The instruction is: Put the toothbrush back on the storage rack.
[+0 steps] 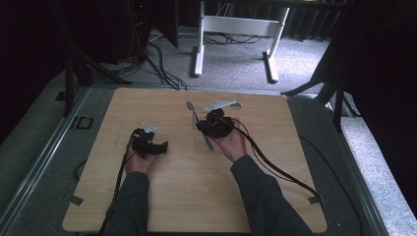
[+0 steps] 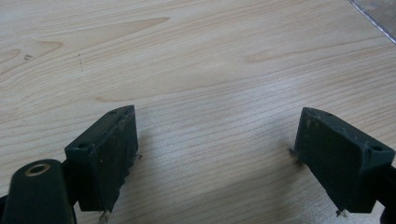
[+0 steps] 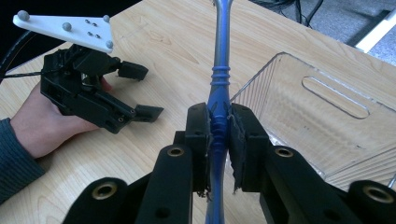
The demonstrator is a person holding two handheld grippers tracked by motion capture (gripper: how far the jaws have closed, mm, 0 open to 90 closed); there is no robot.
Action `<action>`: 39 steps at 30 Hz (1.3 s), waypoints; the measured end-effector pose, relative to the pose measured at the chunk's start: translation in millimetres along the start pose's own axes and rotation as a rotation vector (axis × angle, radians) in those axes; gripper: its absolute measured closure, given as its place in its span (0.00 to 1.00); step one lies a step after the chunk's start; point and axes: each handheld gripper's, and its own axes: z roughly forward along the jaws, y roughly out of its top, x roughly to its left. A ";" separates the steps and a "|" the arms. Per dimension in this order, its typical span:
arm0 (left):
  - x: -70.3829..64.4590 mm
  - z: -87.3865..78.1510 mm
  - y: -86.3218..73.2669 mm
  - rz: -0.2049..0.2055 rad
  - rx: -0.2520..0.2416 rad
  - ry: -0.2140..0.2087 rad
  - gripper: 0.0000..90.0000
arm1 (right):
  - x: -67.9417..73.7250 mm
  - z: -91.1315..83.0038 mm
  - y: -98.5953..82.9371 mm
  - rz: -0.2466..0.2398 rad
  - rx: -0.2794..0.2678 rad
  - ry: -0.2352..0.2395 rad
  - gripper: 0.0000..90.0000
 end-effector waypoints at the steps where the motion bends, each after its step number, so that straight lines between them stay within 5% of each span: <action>1: 0.0 0.0 0.0 0.000 0.000 0.000 0.15 | -0.5 0.0 0.2 0.000 -0.002 0.000 0.87; 39: 0.1 0.1 0.0 0.001 -0.001 0.000 0.15 | -16.4 -8.9 10.2 0.024 -0.077 0.007 0.87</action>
